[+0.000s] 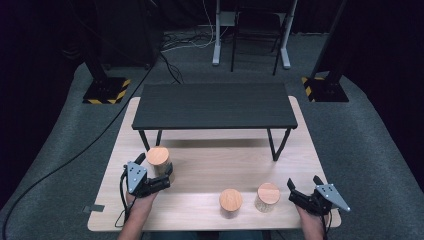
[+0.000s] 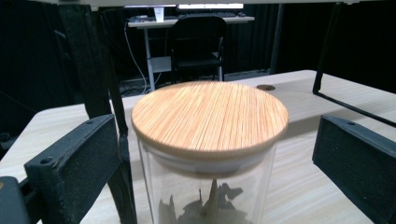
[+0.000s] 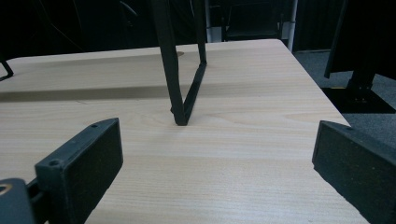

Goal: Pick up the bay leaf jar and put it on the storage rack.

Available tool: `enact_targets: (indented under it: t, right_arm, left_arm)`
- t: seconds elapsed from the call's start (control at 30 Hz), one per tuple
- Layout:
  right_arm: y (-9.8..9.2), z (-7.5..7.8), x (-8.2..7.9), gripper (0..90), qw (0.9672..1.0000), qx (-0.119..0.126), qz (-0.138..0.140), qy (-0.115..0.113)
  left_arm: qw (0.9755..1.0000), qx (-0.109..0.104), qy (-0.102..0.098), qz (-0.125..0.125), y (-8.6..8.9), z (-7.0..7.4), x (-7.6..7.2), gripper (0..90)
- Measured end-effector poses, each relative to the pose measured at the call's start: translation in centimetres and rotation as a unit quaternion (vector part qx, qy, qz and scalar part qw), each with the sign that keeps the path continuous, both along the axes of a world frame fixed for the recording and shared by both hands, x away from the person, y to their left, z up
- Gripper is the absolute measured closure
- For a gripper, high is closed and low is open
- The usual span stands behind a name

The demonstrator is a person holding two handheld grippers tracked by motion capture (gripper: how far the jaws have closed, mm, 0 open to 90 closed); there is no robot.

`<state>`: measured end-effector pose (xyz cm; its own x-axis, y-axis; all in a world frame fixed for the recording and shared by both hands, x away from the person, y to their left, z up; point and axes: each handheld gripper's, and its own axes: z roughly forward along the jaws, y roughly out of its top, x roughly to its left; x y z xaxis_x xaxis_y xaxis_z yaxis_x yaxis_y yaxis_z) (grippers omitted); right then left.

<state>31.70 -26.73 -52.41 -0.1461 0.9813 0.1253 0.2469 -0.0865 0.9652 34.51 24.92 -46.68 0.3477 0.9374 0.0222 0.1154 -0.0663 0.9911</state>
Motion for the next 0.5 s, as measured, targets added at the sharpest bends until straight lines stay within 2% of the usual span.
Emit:
enact_targets:
  t: [0.5]
  right_arm:
    - [-0.05, -0.01, -0.07, 1.3, 1.0000, 0.003, 0.000, -0.002]
  left_arm:
    - [0.9998, 0.000, 0.000, 0.022, -0.17, -0.35, 1.05, 1.8]
